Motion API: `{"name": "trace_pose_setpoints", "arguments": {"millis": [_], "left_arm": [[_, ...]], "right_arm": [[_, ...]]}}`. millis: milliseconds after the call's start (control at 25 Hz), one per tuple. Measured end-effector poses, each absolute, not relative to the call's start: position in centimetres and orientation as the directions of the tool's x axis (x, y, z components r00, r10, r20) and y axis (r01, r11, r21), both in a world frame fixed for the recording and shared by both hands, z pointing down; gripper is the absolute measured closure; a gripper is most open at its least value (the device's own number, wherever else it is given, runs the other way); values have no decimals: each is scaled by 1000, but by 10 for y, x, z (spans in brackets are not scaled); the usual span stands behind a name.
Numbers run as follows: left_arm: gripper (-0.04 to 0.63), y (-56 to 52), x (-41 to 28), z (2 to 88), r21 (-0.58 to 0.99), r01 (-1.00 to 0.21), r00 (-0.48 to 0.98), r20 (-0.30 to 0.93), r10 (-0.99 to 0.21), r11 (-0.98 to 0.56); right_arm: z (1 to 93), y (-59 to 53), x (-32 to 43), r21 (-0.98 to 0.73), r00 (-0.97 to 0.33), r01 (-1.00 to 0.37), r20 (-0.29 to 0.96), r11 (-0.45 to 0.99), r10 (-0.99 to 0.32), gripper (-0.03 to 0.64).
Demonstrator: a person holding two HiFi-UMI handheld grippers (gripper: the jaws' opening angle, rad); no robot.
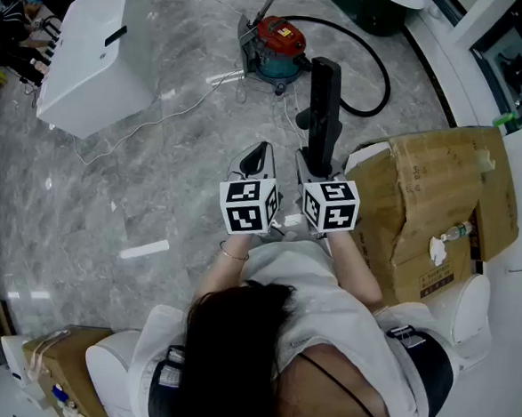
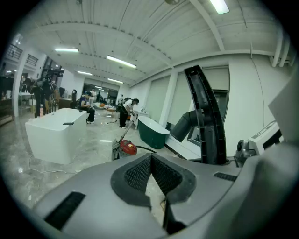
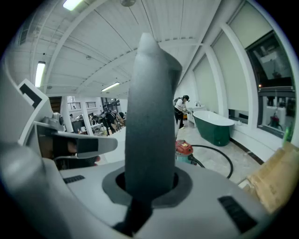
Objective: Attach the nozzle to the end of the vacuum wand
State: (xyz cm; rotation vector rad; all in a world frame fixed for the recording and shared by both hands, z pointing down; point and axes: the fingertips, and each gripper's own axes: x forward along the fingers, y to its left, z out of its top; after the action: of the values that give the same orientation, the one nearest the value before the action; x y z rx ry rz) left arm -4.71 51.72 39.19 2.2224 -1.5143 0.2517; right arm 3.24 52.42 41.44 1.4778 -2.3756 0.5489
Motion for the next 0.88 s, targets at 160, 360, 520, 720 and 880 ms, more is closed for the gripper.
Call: {"name": "trace_pose_setpoints", "arguments": {"millis": [160, 360, 520, 720, 880], "left_arm": [[592, 511, -55, 393, 255, -917, 387, 385, -838, -306], [592, 503, -58, 395, 251, -913, 399, 388, -831, -321], [592, 495, -63, 397, 256, -907, 412, 385, -826, -334], [592, 488, -77, 401, 255, -905, 420, 395, -817, -341], [592, 485, -88, 404, 250, -904, 422, 399, -814, -346]], "right_arm": [[415, 519, 25, -169, -428, -903, 436, 396, -792, 572], [416, 511, 18, -167, -418, -908, 436, 385, -797, 572], [418, 505, 11, -198, -421, -907, 427, 371, -800, 571], [419, 496, 1, -228, -404, -914, 424, 336, -810, 571], [419, 494, -9, -247, -401, -914, 412, 323, -818, 571]]}}
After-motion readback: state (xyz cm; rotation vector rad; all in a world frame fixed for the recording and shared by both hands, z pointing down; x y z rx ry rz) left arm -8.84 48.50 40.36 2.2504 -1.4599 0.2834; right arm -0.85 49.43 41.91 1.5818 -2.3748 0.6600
